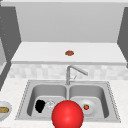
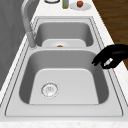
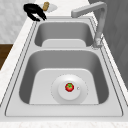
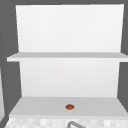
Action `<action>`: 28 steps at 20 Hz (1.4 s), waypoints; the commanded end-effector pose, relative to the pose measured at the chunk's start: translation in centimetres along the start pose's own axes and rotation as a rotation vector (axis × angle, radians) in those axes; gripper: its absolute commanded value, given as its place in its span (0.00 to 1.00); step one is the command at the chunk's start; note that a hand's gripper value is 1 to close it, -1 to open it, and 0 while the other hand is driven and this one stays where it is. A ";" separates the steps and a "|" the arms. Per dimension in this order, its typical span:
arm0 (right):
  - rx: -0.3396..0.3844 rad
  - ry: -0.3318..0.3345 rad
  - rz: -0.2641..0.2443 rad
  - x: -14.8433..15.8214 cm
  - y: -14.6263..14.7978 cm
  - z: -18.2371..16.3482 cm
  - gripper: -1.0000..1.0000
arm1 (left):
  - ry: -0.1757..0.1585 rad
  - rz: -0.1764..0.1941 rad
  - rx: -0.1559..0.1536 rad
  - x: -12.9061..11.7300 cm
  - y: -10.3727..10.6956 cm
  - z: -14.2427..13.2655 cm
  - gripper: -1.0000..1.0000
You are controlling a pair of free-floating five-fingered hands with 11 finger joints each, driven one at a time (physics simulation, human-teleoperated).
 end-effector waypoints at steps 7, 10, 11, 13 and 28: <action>-0.027 0.041 -0.031 0.5 0.7 0.1 0.00 | 0.000 0.000 0.000 0.0 0.0 0.0 0.50; -0.025 0.048 -0.031 0.5 0.9 0.2 0.00 | 0.000 0.000 0.000 0.0 0.0 0.0 0.50; -0.024 0.050 -0.031 0.5 1.0 0.2 0.00 | 0.000 0.000 0.000 0.0 0.0 0.0 0.50; -0.025 0.054 -0.032 0.5 1.1 0.1 0.00 | 0.000 0.000 0.000 0.0 0.0 0.0 0.50; -0.092 0.140 -0.027 1.6 0.1 -0.7 1.00 | 0.000 0.000 0.000 0.0 0.0 0.0 0.50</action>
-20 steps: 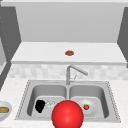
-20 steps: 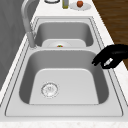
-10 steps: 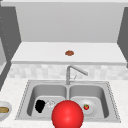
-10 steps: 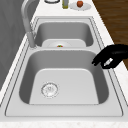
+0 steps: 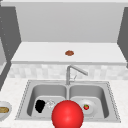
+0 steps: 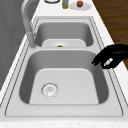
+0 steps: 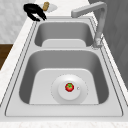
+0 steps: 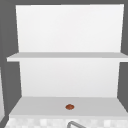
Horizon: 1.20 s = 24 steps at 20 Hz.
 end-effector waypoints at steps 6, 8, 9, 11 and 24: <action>-0.086 0.071 0.022 0.4 -2.5 1.0 1.00 | 0.000 0.000 0.000 0.0 0.0 0.0 0.50; -0.100 0.076 0.026 0.1 -2.6 2.0 1.00 | 0.000 0.000 0.000 0.0 0.0 0.0 0.50; -0.114 0.063 0.019 0.2 -3.0 2.4 1.00 | 0.000 0.000 0.000 0.0 0.0 0.0 0.50; -0.123 0.051 0.025 0.3 -3.7 3.2 1.00 | 0.000 0.000 0.000 0.0 0.0 0.0 0.50; -0.062 0.017 0.006 4.1 -7.6 9.7 1.00 | 0.000 0.000 0.000 0.0 0.0 0.0 0.50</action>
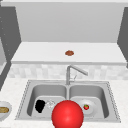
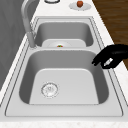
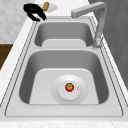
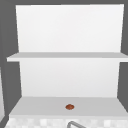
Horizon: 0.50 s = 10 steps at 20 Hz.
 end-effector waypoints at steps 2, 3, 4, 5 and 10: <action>0.026 -0.020 -0.013 2.2 -1.3 2.2 1.00 | 0.000 0.000 0.000 0.0 0.0 0.0 0.50; 0.025 -0.020 -0.009 2.7 -1.4 2.6 1.00 | 0.000 0.000 0.000 0.0 0.0 0.0 0.50; 0.024 -0.019 -0.003 3.4 -1.4 2.8 1.00 | 0.000 0.000 0.000 0.0 0.0 0.0 0.50; 0.021 -0.017 0.001 4.0 -1.5 3.1 1.00 | 0.000 0.000 0.000 0.0 0.0 0.0 0.50; 0.003 -0.013 -0.002 7.1 -1.5 4.2 1.00 | 0.000 0.000 0.000 0.0 0.0 0.0 0.50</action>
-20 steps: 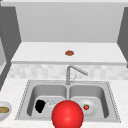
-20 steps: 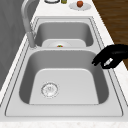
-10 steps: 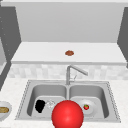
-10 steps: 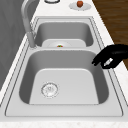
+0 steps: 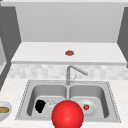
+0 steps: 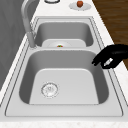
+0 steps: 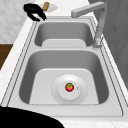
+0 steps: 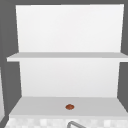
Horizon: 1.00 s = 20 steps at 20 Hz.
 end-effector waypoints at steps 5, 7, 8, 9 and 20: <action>-0.002 -0.011 -0.002 5.4 0.1 1.8 1.00 | 0.000 0.000 0.000 0.0 0.0 0.0 0.50; -0.002 -0.013 0.000 6.7 0.3 2.4 1.00 | 0.000 0.000 0.000 0.0 0.0 0.0 0.50; 0.002 -0.013 0.003 7.4 0.3 2.8 1.00 | 0.000 0.000 0.000 0.0 0.0 0.0 0.50; 0.003 -0.014 0.003 8.0 0.4 3.1 1.00 | 0.000 0.000 0.000 0.0 0.0 0.0 0.50; -0.060 0.004 -0.009 14.9 2.3 8.1 1.00 | 0.000 0.000 0.000 0.0 0.0 0.0 0.50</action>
